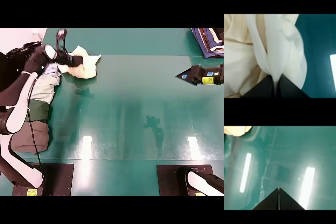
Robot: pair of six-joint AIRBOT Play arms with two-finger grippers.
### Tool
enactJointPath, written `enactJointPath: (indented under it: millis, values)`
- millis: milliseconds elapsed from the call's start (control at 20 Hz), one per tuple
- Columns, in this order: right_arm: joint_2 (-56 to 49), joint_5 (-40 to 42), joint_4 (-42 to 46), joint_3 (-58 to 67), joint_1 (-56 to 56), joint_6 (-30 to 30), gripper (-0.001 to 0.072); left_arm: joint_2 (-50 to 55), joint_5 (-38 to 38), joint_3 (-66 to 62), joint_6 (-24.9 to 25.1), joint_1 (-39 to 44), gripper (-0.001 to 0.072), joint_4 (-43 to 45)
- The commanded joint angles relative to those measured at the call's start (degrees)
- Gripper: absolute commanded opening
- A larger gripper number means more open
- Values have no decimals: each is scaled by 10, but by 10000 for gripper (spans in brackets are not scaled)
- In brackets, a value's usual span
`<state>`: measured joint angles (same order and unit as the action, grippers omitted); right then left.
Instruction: Fold the shirts.
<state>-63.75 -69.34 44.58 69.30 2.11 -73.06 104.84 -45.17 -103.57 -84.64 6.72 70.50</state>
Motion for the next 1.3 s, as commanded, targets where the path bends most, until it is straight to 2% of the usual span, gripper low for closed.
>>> enactJointPath:
  millis: [0, 50, 150, 250, 300, 350, 450, 550, 750, 850, 900, 1000, 1050, 1250]
  values:
    - [24, 36, 6, 37, 2, 0, 15, -40, -81, -127, 50, 0, 23, -27]
    - [31, 43, 6, 62, 2, 0, 15, -71, -91, -154, 79, 0, 24, -54]
    - [37, 53, 6, 121, 2, 0, 15, -158, -112, -165, 168, 0, 24, -160]
    - [33, 52, 6, 181, 2, 0, 15, -238, -184, -159, 253, 0, 24, -277]
    - [34, 53, 6, 205, 2, 0, 15, -271, -229, -150, 269, 0, 24, -319]
    - [34, 52, 6, 223, 2, 0, 15, -301, -277, -138, 279, 5, 24, -345]
    - [34, 53, 6, 251, 1, 0, 15, -340, -344, -106, 278, 30, 25, -343]
    - [34, 39, 6, 267, 2, 0, 15, -353, -373, -61, 274, 76, 25, -339]
    - [49, 12, 1, 257, 1, 0, 15, -349, -346, 97, 275, 171, 25, -268]
    - [65, 13, 1, 239, 1, 0, 15, -347, -337, 185, 267, 179, 26, -206]
    - [75, 15, 2, 227, 2, 0, 15, -346, -333, 217, 246, 172, 46, -170]
    - [95, 25, 5, 200, 2, 0, 15, -346, -313, 250, 202, 144, 700, -122]
    - [101, 32, 5, 187, 2, 0, 15, -346, -305, 252, 185, 122, 701, -116]
    - [107, 39, 5, 160, 1, 0, 15, -346, -315, 270, 182, 24, 699, -114]
